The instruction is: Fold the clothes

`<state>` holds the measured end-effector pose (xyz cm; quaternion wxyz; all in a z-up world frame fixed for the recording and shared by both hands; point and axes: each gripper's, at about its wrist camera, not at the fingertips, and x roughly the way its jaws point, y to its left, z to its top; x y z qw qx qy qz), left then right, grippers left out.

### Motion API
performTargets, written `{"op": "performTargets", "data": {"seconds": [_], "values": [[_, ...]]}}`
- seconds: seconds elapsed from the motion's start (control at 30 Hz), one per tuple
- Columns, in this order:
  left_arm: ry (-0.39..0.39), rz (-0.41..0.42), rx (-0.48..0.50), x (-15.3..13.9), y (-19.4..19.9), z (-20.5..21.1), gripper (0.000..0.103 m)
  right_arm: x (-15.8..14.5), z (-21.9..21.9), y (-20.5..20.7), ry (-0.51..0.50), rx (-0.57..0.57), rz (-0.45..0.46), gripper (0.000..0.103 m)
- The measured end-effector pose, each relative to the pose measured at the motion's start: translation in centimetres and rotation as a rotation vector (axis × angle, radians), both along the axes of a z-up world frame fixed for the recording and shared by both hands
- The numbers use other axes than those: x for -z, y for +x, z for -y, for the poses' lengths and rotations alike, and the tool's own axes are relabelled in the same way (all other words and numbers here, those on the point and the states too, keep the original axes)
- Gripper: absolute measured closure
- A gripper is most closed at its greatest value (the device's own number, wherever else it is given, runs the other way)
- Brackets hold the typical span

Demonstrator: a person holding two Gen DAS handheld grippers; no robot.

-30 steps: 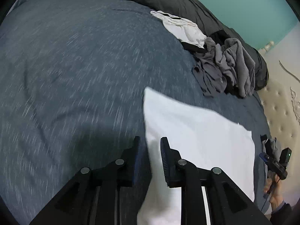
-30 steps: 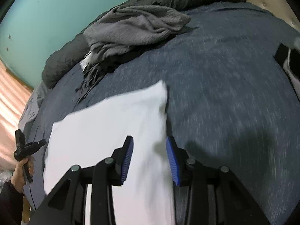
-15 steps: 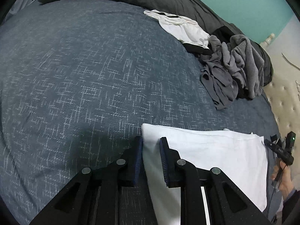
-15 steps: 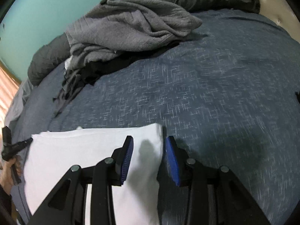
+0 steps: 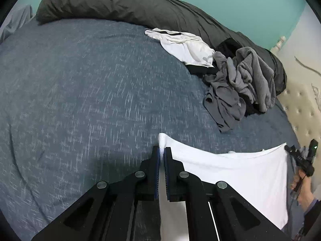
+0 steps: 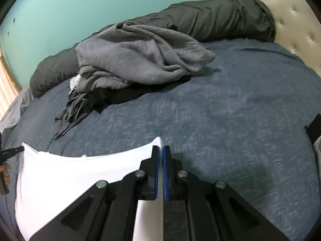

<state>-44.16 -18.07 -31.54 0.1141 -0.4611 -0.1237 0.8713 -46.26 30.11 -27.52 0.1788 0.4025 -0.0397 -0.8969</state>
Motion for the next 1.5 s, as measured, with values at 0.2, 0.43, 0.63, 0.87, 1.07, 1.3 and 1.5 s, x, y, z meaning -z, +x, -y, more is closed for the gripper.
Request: {"op": "performTargets", "data": {"seconds": [0.2, 0.43, 0.63, 0.87, 1.07, 1.3, 1.5], "values": [[-0.004, 0.068, -0.041, 2.4, -1.0, -0.2, 0.098, 1.4, 0.4, -0.9, 0.066, 0.054, 0.052, 0.1], [0.005, 0.099, -0.039, 3.6, -0.6, -0.3, 0.094, 3.5, 0.4, -1.4, 0.063, 0.043, 0.115, 0.099], [0.01, 0.121, -0.053, 2.1, 2.5, 0.9, 0.074, 1.7, -0.9, 0.2, 0.041, 0.089, 0.098, 0.08], [0.067, 0.152, -0.034, 1.5, 9.8, 1.8, 0.072, -1.0, -4.0, 7.0, -0.13, 0.122, 0.081, 0.071], [0.118, 0.181, -0.017, 1.1, 16.4, 2.6, 0.072, -0.4, -7.2, 15.0, -0.254, 0.175, 0.122, 0.065], [0.161, 0.212, -0.04, 1.2, 23.0, 3.5, 0.072, 1.9, -9.7, 21.7, -0.371, 0.266, 0.22, 0.064], [0.186, 0.202, -0.088, 0.8, 26.5, 3.9, 0.072, 1.8, -8.6, 26.2, -0.374, 0.25, 0.222, 0.063]]}}
